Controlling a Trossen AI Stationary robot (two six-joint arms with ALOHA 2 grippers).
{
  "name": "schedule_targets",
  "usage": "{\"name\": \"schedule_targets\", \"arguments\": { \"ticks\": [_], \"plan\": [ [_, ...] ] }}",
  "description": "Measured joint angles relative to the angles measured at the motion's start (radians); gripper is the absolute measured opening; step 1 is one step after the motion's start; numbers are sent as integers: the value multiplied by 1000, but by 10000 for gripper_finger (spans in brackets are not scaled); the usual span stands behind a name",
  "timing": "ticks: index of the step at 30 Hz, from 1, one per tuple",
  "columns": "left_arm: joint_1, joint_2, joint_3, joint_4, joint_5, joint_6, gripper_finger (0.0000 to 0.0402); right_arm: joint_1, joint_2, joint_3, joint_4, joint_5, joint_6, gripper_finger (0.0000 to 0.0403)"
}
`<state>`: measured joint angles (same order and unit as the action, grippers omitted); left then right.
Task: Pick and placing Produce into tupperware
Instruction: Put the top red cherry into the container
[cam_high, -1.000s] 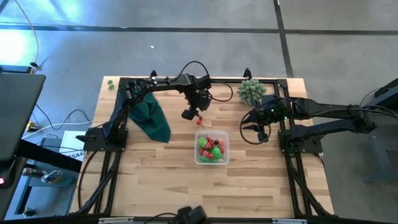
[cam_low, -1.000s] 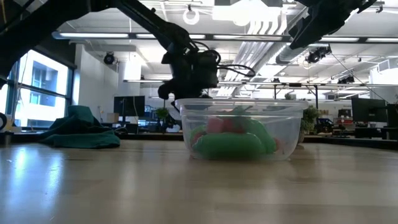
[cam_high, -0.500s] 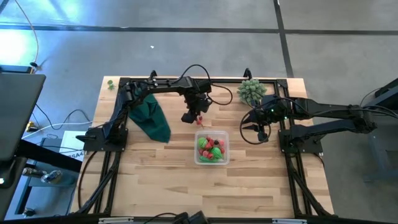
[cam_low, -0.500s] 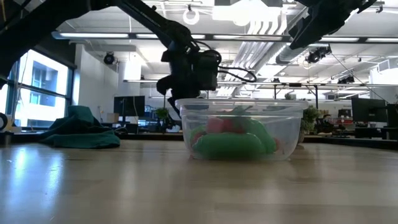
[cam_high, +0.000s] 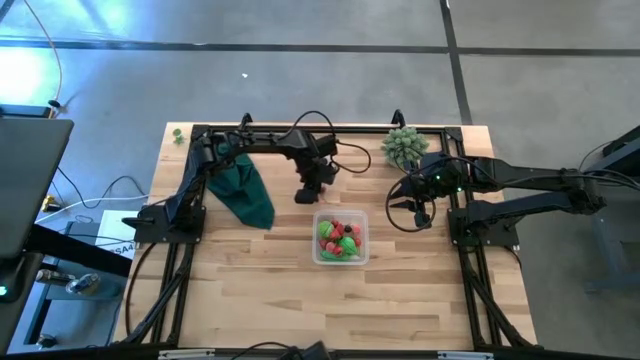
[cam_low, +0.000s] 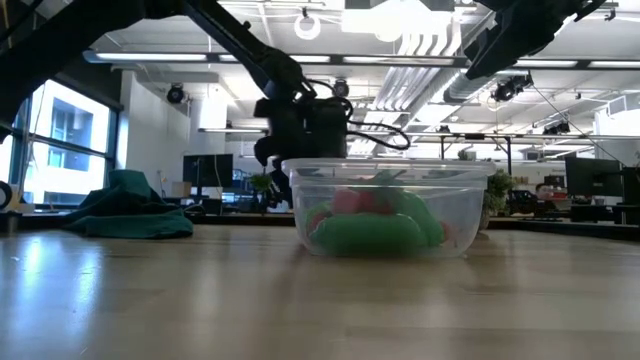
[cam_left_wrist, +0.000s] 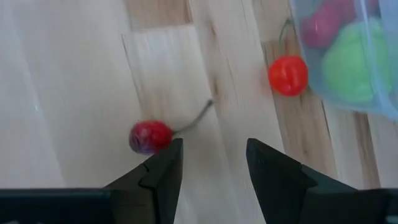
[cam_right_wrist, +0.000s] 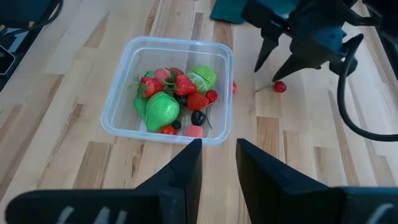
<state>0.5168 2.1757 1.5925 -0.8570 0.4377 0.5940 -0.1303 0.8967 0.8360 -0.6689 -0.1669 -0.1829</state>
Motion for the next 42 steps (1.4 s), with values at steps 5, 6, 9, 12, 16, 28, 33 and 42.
{"name": "schedule_targets", "arguments": {
  "ticks": [5, 6, 9, 12, 16, 28, 33, 42],
  "plan": [
    [-16, 0, 0, 42, -8, -33, 166, 0, 0, 0, 0, 0, 0, 89],
    [-16, 0, 0, 40, -5, -26, 166, 0, 0, 0, 0, 0, 0, 89],
    [-11, -3, 0, 46, -2, -15, 166, 0, 0, 0, 0, 0, 0, 89],
    [-2, -16, 0, 70, -12, -15, 165, 0, 0, 0, 0, 0, 0, 89],
    [7, -42, 0, 88, -52, 4, 165, 0, 0, 0, 0, 0, 0, 89],
    [14, -46, -16, 78, -103, 223, 166, 0, 0, 0, 0, 0, 0, 89],
    [13, -46, -31, 81, -113, 322, 166, 0, 0, 0, 0, 0, 0, 89],
    [13, -46, -31, 114, -137, 472, 166, 0, 0, 0, 0, 0, 0, 89]
  ]
}}
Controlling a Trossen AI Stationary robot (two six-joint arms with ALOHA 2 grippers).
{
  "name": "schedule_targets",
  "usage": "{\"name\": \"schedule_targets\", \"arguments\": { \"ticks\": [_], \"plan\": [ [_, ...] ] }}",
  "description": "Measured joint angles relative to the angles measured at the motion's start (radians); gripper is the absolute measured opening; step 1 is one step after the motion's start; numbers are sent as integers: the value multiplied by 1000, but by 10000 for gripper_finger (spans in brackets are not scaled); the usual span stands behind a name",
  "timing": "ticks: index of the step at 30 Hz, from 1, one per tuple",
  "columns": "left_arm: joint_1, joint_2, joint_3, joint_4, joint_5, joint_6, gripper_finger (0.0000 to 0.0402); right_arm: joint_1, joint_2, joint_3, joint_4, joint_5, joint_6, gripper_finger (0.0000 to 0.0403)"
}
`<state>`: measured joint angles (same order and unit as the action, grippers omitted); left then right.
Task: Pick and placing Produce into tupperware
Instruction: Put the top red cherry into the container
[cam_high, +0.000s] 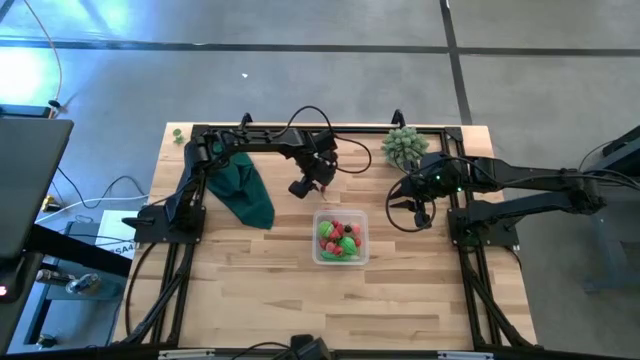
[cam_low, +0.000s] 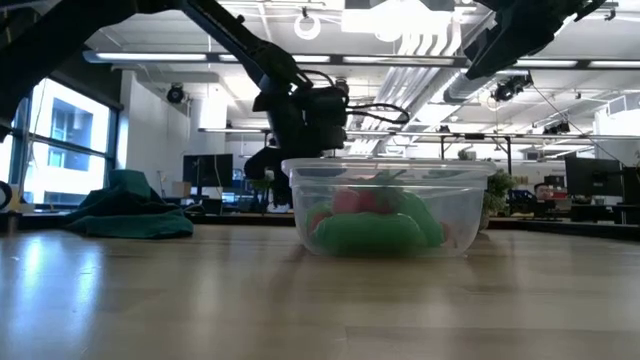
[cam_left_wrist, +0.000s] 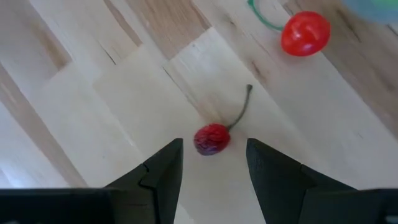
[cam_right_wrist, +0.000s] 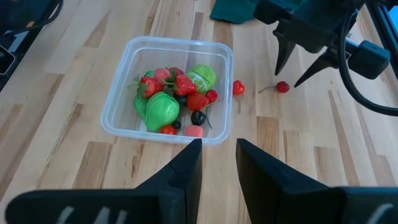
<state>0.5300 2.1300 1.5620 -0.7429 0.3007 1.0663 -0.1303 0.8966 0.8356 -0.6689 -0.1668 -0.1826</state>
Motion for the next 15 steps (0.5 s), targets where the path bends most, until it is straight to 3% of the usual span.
{"name": "schedule_targets", "arguments": {
  "ticks": [15],
  "plan": [
    [-1, 0, 0, 6, -11, 58, 166, 0, 0, 0, 0, 0, 0, 89]
  ]
}}
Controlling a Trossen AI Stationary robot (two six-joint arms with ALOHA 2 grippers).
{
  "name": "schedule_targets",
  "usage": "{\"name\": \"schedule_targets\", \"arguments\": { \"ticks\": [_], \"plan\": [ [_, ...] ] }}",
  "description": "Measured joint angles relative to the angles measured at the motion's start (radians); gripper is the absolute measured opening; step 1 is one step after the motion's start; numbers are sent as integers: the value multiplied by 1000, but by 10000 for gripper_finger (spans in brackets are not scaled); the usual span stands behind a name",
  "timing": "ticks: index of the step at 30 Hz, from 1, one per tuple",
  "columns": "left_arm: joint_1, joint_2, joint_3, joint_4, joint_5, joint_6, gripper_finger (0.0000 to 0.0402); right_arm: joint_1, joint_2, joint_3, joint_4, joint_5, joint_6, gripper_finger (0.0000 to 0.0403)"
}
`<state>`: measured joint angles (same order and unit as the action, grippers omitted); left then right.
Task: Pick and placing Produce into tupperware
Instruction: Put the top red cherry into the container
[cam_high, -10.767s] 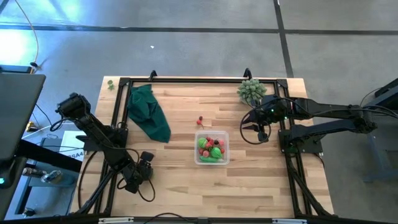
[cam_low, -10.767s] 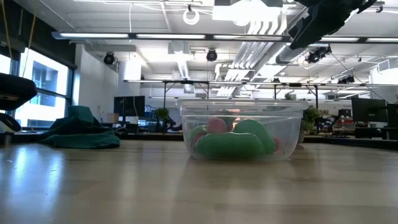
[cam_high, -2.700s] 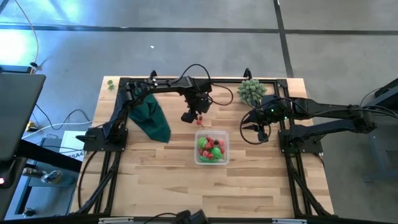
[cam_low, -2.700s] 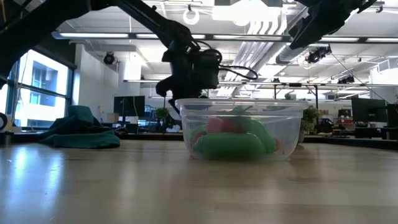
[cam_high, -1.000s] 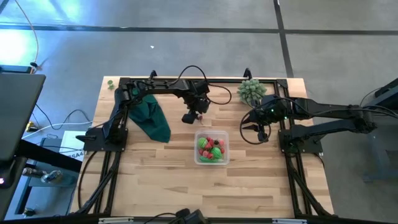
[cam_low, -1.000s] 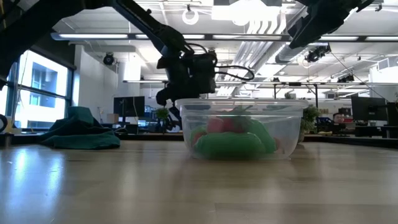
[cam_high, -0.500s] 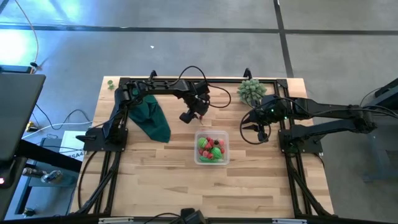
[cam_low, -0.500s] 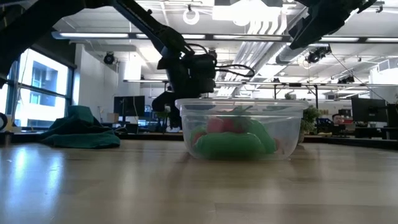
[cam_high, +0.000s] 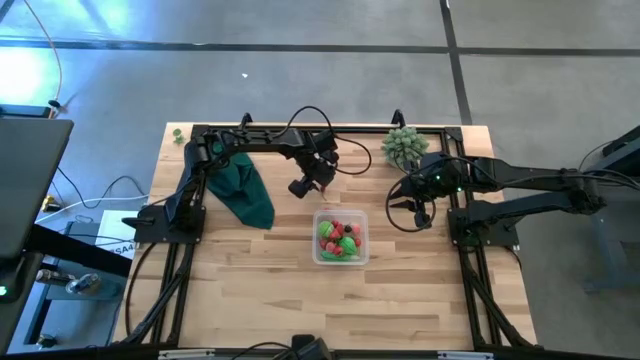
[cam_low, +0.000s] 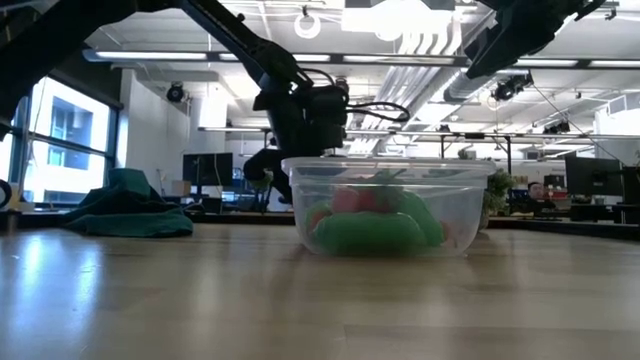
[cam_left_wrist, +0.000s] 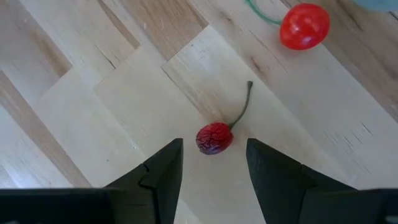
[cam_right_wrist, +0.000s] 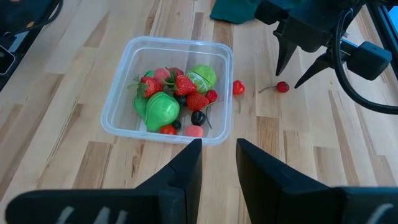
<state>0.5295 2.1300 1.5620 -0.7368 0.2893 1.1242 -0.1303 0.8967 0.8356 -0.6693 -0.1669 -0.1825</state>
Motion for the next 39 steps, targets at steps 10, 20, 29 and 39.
{"name": "schedule_targets", "arguments": {
  "ticks": [10, 20, 29, 39],
  "plan": [
    [-11, 0, 0, 0, -10, -6, 166, 0, 0, 0, 0, 0, 0, 89],
    [-20, 19, 0, -18, 40, -12, 165, 0, 0, 0, 0, 0, 0, 89],
    [-26, 41, 3, -25, 29, -21, 166, 0, 0, 0, 0, 0, 0, 89],
    [-25, 42, 2, -54, 5, -49, 166, 0, 0, 0, 0, 0, 0, 89]
  ]
}}
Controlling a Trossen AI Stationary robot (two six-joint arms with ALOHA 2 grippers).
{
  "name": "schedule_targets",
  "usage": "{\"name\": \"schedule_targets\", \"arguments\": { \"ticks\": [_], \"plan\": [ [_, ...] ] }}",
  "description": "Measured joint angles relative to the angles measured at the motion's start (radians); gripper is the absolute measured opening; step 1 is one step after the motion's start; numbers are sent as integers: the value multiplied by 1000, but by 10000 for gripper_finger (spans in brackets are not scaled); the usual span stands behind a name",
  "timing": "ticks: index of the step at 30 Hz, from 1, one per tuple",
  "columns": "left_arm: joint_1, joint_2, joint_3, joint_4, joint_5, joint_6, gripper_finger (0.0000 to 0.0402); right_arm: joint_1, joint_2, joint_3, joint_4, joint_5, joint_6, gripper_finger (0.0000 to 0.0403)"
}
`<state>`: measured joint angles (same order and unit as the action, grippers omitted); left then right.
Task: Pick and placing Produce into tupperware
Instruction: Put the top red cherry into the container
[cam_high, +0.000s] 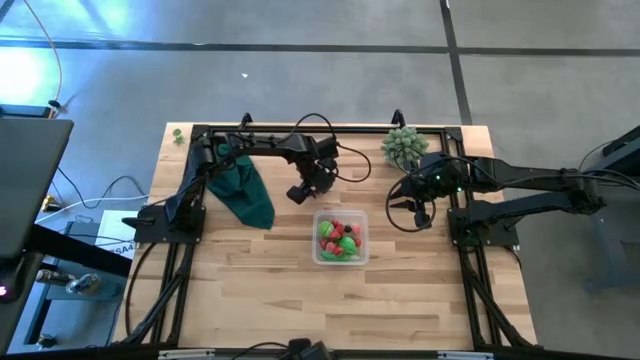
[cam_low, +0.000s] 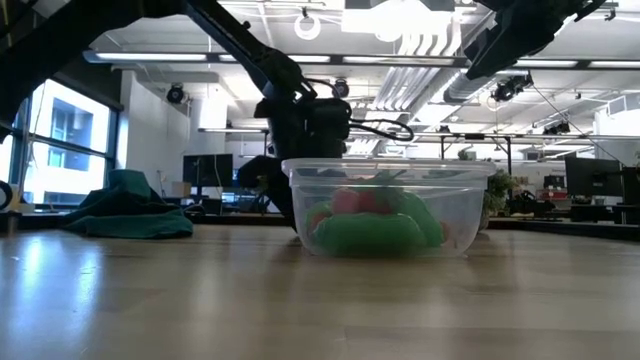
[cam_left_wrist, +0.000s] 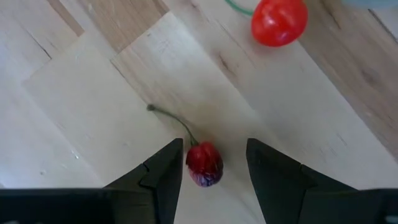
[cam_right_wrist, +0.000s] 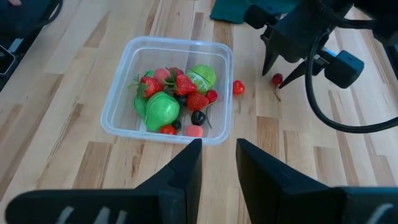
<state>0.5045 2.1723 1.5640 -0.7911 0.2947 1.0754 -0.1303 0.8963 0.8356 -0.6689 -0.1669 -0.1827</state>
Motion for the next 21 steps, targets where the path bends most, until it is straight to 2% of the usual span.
{"name": "schedule_targets", "arguments": {
  "ticks": [17, 21],
  "plan": [
    [-1, 6, 0, 1, -15, -62, 165, 0, 0, 0, 0, 0, 0, 89],
    [1, 6, 0, 1, -14, -62, 147, 0, 0, 0, 0, 0, 0, 89]
  ]
}}
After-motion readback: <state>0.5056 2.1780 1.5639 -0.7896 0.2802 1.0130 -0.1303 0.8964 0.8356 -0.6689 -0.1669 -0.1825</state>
